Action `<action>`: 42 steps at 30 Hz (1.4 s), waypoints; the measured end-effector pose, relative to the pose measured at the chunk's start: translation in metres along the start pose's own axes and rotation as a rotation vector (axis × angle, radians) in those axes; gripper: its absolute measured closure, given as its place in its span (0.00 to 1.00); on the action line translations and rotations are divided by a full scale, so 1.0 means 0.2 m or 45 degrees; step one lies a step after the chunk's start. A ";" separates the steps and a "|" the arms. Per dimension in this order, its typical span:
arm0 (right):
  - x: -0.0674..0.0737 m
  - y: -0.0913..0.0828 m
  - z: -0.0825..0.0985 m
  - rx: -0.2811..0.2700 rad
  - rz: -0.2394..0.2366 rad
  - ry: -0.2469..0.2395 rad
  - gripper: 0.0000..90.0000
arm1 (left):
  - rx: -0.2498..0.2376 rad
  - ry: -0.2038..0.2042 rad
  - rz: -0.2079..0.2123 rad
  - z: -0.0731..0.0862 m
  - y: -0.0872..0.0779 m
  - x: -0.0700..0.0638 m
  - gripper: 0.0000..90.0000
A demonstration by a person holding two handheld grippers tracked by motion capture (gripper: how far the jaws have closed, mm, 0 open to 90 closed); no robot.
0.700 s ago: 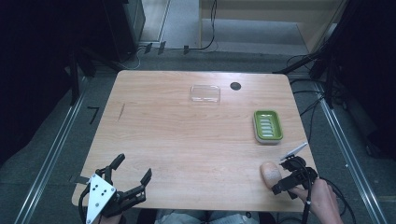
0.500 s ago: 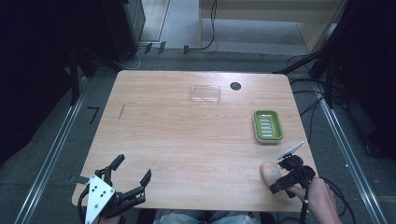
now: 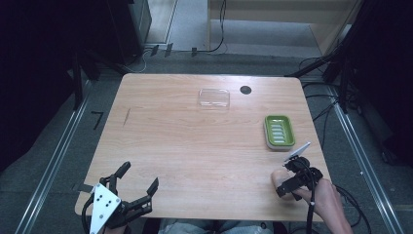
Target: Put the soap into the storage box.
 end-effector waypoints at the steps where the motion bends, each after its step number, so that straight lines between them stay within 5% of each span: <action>1: 0.00 0.00 -0.01 0.000 0.003 -0.003 0.00 | -0.001 0.000 0.001 0.00 0.00 0.00 0.15; 31: 0.02 0.04 -0.15 0.038 0.016 0.028 0.01 | -0.002 -0.002 0.022 -0.01 0.03 -0.01 0.15; 42: 0.01 0.05 -0.16 0.030 0.025 0.049 0.18 | -0.008 -0.004 0.017 -0.01 0.02 -0.01 0.15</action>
Point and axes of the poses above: each handheld gripper's, and its own axes: y roughly forward along the jaws, z roughly out of its underside, x roughly to its left, the point moved 8 cm from there along y, roughly forward along the jaws, and after that the axes turned 15 degrees about x, right-handed, at the moved point
